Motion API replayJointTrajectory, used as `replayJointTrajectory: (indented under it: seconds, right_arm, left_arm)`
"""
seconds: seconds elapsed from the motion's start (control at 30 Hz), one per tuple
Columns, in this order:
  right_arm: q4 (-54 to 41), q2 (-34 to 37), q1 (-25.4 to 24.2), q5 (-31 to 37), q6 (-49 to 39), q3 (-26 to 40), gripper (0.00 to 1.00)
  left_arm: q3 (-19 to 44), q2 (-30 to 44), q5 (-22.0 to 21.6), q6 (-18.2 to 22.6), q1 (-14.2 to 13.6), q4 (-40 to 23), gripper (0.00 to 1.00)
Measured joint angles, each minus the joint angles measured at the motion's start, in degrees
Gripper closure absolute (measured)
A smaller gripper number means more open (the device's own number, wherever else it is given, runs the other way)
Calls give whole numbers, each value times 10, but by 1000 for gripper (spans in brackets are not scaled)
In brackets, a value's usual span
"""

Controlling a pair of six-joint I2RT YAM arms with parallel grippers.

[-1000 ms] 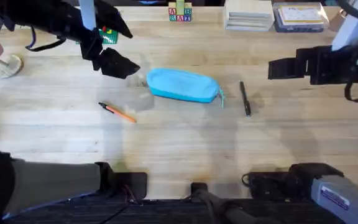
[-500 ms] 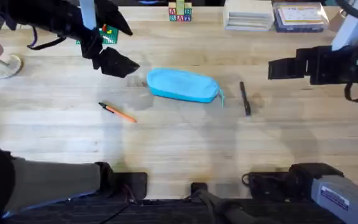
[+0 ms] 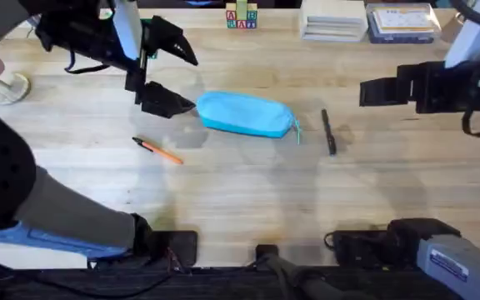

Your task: Unzip the bag, pick up the pens from the table one at a time and place them inside, then zip the bag closed.

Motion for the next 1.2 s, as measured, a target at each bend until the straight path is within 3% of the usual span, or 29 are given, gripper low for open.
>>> replayJointTrajectory:
  seconds: [0.4,0.97,1.2]
  right_arm:
    - [0,0,0,0,0,0,5]
    - [0,0,0,0,0,0,4]
    - [0,0,0,0,0,0,4]
  left_arm:
    - [0,84,69,70,17,0,10]
    - [2,158,92,80,16,0,8]
    - [2,160,93,80,-10,0,7]
